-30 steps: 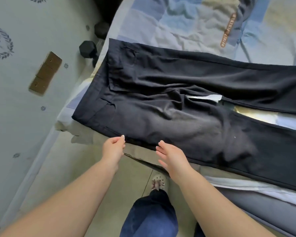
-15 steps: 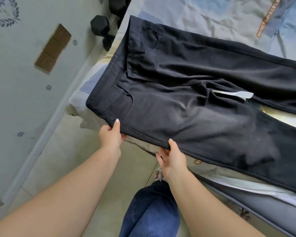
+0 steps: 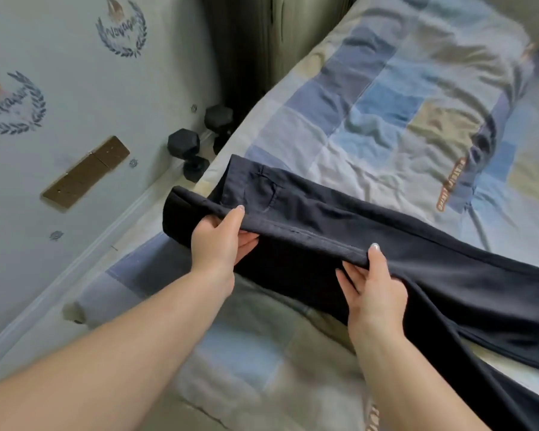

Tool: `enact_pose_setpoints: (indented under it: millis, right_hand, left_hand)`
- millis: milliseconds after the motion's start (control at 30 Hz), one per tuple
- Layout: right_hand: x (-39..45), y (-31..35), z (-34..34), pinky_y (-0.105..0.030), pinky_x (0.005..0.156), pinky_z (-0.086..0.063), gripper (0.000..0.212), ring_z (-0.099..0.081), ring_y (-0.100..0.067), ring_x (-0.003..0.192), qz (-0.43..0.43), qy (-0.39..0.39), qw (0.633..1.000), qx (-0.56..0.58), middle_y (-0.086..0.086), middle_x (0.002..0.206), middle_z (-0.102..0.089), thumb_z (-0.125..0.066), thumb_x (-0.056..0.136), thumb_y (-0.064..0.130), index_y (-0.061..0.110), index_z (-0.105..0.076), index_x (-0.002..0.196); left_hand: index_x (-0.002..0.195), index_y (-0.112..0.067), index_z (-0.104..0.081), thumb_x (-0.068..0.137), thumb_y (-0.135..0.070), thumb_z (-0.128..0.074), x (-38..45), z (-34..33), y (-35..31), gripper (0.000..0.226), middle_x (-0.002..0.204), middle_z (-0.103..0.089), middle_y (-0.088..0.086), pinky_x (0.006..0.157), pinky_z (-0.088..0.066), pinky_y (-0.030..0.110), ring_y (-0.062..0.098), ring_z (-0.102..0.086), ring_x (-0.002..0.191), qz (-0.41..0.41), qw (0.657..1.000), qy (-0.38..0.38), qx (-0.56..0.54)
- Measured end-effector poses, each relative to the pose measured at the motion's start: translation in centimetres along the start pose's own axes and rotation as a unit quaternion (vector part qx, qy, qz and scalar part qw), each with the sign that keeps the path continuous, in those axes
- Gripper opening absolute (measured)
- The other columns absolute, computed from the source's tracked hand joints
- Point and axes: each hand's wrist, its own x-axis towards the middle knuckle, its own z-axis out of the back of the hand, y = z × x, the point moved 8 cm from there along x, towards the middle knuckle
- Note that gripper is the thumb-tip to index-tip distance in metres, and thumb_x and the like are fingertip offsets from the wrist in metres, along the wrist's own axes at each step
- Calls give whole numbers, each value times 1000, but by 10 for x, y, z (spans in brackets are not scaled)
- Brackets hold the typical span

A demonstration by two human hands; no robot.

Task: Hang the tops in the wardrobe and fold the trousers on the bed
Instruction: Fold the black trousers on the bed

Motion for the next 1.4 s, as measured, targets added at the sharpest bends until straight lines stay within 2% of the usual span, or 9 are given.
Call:
enact_pose_setpoints:
  millis: [267, 567, 767, 800, 867, 933, 1033, 1167, 1400]
  right_hand:
    - [97, 51, -65, -26, 62, -55, 18, -70, -9, 74, 82, 8, 992, -100, -7, 90, -67, -58, 92, 30, 14, -55, 84]
    - [179, 33, -106, -24, 63, -52, 22, -69, -11, 78, 87, 49, 977, -190, -2, 80, -68, -55, 94, 28, 14, -55, 78]
    - [202, -1, -118, -29, 90, -48, 3, -60, -17, 107, 50, 161, 939, -298, 1, 105, -65, -59, 92, 18, 18, -62, 92]
    - [201, -4, -119, -29, 94, -45, 16, -58, -16, 111, 48, 186, 931, -312, 3, 113, -63, -59, 92, 15, 19, -63, 107]
    - [196, -6, -117, -29, 99, -42, 55, -53, -14, 117, 30, 219, 928, -301, 3, 133, -53, -58, 92, 10, 16, -39, 142]
    - [188, 1, -107, -32, 97, -45, 67, -56, -15, 115, 21, 224, 929, -294, 1, 134, -52, -57, 92, 8, 20, -23, 149]
    - [176, 24, -72, -28, 84, -50, 59, -63, -11, 101, 35, 207, 932, -296, 6, 112, -61, -54, 93, 10, 23, -31, 146]
    - [157, 59, -1, -27, 86, -51, 43, -66, -2, 87, 99, 174, 909, -366, 9, 101, -65, -51, 94, 9, 23, -47, 134]
    - [157, 122, 176, -36, 95, -50, 31, -66, -8, 88, 129, 64, 892, -429, 8, 94, -66, -52, 92, 9, 18, -59, 121]
  left_hand:
    - [99, -12, -57, 92, -13, -58, 91, -102, -10, 7, 92, -68, 10, 61, -58, 30, 17, -71, 73, 60, 997, 39, 12]
    - [102, -8, -57, 92, -12, -53, 175, -120, 18, 12, 85, -64, 6, 58, -53, 30, 15, -68, 74, 66, 994, 42, 77]
    - [130, -12, -43, 90, -15, -60, 198, -118, 43, 43, 95, -62, 7, 62, -55, 38, 16, -65, 86, 59, 993, 36, 93]
    - [135, -17, -35, 90, -14, -61, 199, -117, 45, 52, 97, -60, 6, 63, -56, 38, 16, -65, 88, 55, 993, 34, 97]
    - [144, -30, -22, 90, -11, -61, 196, -119, 49, 69, 103, -60, 4, 63, -56, 38, 15, -64, 91, 53, 991, 46, 116]
    - [149, -39, -8, 90, -10, -60, 189, -123, 50, 84, 114, -56, -1, 68, -58, 38, 14, -63, 95, 42, 982, 67, 173]
    - [150, -39, -5, 88, -17, -62, 169, -132, 43, 87, 110, -52, -8, 81, -55, 36, 15, -60, 93, -35, 955, 52, 289]
    - [146, -29, -27, 88, -24, -61, 113, -163, 62, 67, 116, -55, -5, 72, -50, 31, 20, -61, 93, -142, 889, 90, 426]
    - [111, -22, -61, 88, -18, -56, -36, -254, 187, 24, 75, -56, -16, 73, -35, 19, 9, -54, 76, -182, 814, 237, 499]
